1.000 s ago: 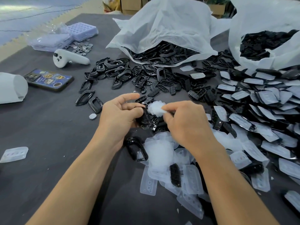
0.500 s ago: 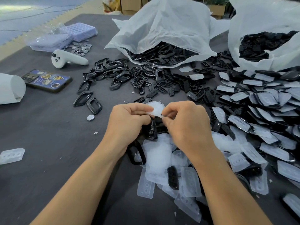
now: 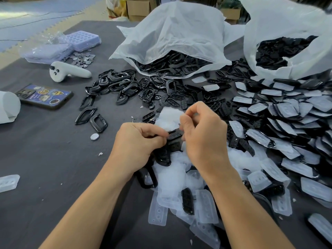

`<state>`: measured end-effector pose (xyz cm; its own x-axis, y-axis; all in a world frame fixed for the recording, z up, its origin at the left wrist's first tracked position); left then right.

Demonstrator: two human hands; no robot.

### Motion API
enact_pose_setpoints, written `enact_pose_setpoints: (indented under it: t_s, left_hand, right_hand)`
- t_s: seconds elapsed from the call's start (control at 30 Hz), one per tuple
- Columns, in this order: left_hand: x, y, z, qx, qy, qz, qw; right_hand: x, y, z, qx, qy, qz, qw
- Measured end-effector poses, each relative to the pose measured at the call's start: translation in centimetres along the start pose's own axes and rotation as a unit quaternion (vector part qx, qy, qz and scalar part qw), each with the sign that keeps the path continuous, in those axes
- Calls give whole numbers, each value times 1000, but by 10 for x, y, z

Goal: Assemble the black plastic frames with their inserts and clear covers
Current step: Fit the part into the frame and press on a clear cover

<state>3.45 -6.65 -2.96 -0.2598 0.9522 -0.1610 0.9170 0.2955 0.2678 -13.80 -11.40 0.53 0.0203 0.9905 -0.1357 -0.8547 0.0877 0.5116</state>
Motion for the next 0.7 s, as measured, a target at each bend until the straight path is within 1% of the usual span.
enact_pose_setpoints:
  t_s: [0.07,0.13,0.17,0.23,0.33,0.43,0.5,0.63,0.7]
  left_hand:
    - [0,9,2,21,13,-47,999]
    - [-1,16,2,83,25,-73,994]
    - [-3,16,1,115,27,-63,991]
    - [-3,9,-4,149,22,-5,989]
    - [-1,-7,-10,147,23,81,985]
    - [3,-15,-12,145,25,116,982]
    - [3,-14,-12,145,24,108,983]
    - [1,-12,-9,121,19,80,989]
    - [1,-11,-9,122,8,57,991]
  right_hand:
    - [-3,4,-1,13,22,5,1000]
    - [-5,4,-2,30,35,23,999]
    - [-5,4,-2,33,42,33,998]
    - [-4,4,2,25,69,44,996]
    - [0,2,9,3,110,83,990]
    - [3,0,13,-19,115,119,986]
    - [4,1,12,-54,89,114,988]
    - [5,-5,5,-127,-6,103,986]
    - [4,-8,-1,-168,-57,103,979]
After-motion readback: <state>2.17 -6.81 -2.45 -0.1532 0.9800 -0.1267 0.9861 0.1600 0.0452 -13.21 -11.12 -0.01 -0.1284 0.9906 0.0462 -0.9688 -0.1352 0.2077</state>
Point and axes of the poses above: each hand's wrist, its own x-axis away from the middle knuckle, its own y-axis out of the back of the hand, z = x × y, the point moved 7 cm from there along -x, towards the middle knuckle, and after that the axes turned 11 degrees about -y, right-handed, at the moved point
